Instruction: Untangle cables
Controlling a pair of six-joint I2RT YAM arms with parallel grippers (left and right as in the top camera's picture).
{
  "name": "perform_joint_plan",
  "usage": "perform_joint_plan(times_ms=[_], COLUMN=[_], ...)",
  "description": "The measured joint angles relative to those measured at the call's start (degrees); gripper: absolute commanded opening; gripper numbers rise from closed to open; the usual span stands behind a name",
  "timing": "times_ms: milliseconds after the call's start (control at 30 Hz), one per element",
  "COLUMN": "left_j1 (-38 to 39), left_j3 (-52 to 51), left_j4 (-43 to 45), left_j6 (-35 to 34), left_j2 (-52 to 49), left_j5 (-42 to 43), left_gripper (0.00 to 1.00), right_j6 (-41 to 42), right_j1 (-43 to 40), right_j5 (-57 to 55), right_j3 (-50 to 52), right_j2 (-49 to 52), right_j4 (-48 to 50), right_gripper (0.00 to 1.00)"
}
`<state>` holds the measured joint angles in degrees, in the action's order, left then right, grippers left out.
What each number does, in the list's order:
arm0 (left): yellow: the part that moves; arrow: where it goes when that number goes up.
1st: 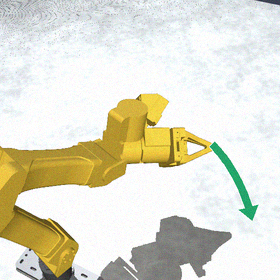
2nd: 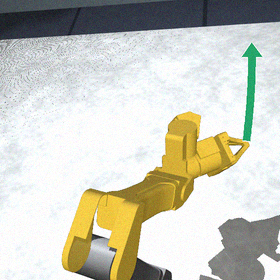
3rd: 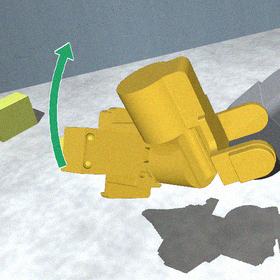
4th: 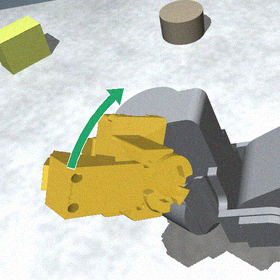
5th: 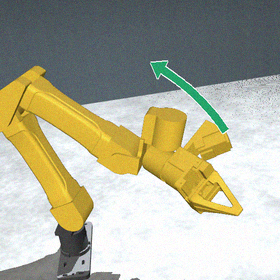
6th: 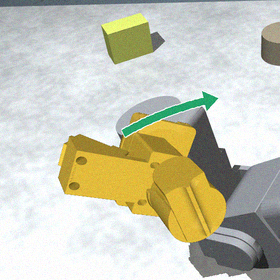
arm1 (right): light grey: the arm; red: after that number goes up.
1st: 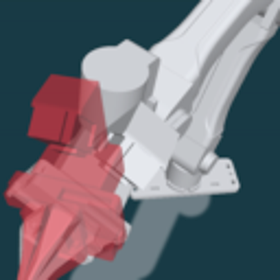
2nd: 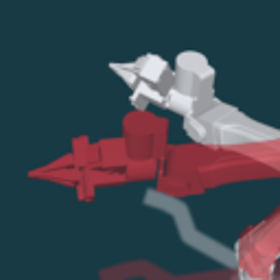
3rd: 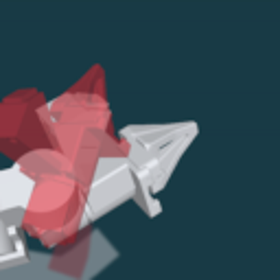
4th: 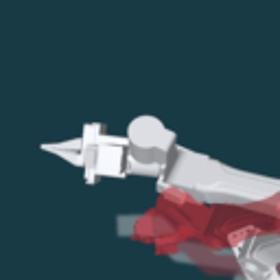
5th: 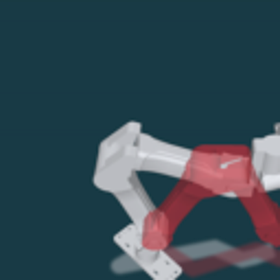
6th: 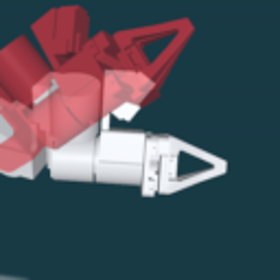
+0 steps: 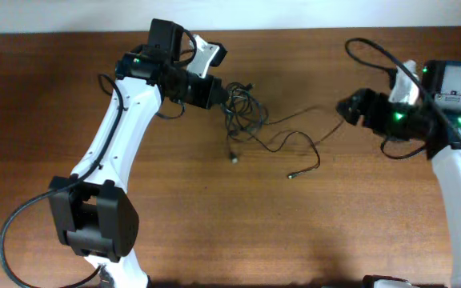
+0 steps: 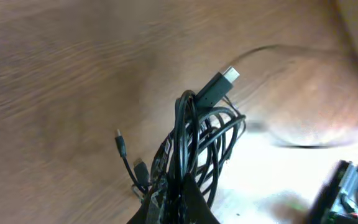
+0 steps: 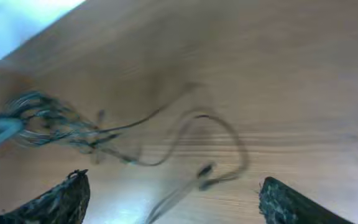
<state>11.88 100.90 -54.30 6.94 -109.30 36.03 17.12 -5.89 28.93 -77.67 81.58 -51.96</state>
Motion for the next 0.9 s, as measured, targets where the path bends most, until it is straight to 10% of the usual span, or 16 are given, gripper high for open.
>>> perform_joint_plan(times_ms=[233,433,900], left_j1=[-0.1,2.0,2.1], left_j3=[0.0,0.1,0.1], left_j4=[-0.6,-0.6,-0.7], left_j6=[-1.4,-16.0,-21.4], left_j2=[0.0,0.0,0.0], left_j5=[1.3,1.3,2.9], left_gripper=[0.0,0.01,0.0], right_j6=[12.1,23.2,34.9], right_j1=[6.8,22.5,28.3], right_j5=[-1.5,-2.0,-2.3], right_j3=[0.0,0.0,0.0], right_j2=[0.2,9.2,21.8], right_j4=[4.6,20.6,33.0], right_gripper=[0.8,0.37,0.25])
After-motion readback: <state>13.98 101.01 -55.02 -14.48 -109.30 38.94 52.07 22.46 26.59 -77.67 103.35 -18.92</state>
